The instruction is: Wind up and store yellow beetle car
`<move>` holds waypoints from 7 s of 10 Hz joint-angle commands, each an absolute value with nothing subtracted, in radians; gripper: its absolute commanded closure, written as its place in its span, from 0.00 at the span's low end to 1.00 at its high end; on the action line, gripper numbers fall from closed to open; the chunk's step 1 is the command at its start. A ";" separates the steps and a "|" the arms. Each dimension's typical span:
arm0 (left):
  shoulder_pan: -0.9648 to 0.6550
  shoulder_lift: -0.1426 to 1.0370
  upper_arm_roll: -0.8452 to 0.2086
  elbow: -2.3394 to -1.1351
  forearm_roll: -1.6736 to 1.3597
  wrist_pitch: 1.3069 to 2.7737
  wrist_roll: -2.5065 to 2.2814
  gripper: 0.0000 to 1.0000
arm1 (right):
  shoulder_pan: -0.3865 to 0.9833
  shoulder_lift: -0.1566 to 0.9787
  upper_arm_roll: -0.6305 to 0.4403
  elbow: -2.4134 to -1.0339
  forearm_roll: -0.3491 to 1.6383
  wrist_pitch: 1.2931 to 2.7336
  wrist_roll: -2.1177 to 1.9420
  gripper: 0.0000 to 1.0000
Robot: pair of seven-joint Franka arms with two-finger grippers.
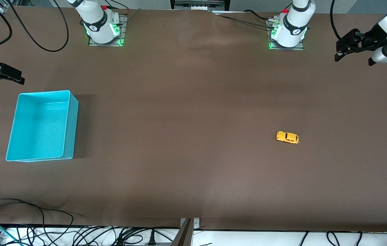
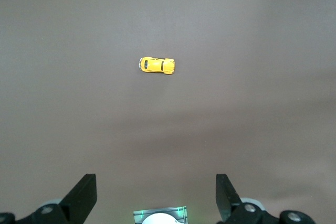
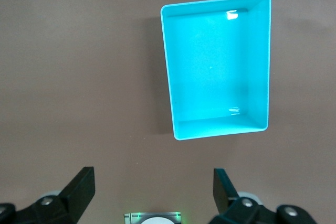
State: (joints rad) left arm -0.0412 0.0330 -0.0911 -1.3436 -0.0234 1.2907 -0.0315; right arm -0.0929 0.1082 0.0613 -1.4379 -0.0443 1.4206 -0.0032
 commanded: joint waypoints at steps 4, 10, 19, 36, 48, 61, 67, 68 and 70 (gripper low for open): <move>-0.037 0.018 -0.100 -1.348 0.003 1.287 -0.023 0.00 | -0.095 0.107 0.061 -1.425 -0.051 1.399 -0.002 0.00; -0.034 0.018 -0.098 -1.350 0.003 1.287 -0.023 0.00 | -0.095 0.109 0.061 -1.425 -0.051 1.404 -0.002 0.00; -0.031 0.020 -0.100 -1.350 0.003 1.287 -0.023 0.00 | -0.095 0.110 0.061 -1.425 -0.046 1.404 -0.002 0.00; -0.023 0.021 -0.100 -1.364 0.003 1.302 0.039 0.00 | -0.098 0.117 0.060 -1.425 -0.045 1.408 0.002 0.00; 0.032 0.102 -0.101 -1.902 -0.003 2.075 1.184 0.00 | -0.094 0.130 0.066 -1.424 -0.052 1.405 0.015 0.00; 0.006 0.521 -0.100 -1.940 0.003 2.414 1.500 0.00 | -0.089 0.150 0.061 -1.427 -0.055 1.445 0.005 0.00; 0.005 0.529 -0.100 -1.977 0.023 2.416 1.543 0.01 | -0.089 0.153 0.061 -1.425 -0.055 1.445 0.005 0.00; 0.005 0.531 -0.100 -1.977 0.023 2.425 1.543 0.09 | -0.089 0.153 0.061 -1.425 -0.055 1.445 0.005 0.00; 0.003 0.541 -0.100 -1.976 0.023 2.462 1.542 0.25 | -0.089 0.155 0.061 -1.425 -0.054 1.445 0.005 0.00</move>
State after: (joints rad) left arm 0.0066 0.5388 -0.1037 -1.9662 0.0015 2.4277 1.5253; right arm -0.0888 0.1493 0.0609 -1.4376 -0.0465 1.4453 0.0031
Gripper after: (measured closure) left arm 0.110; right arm 0.000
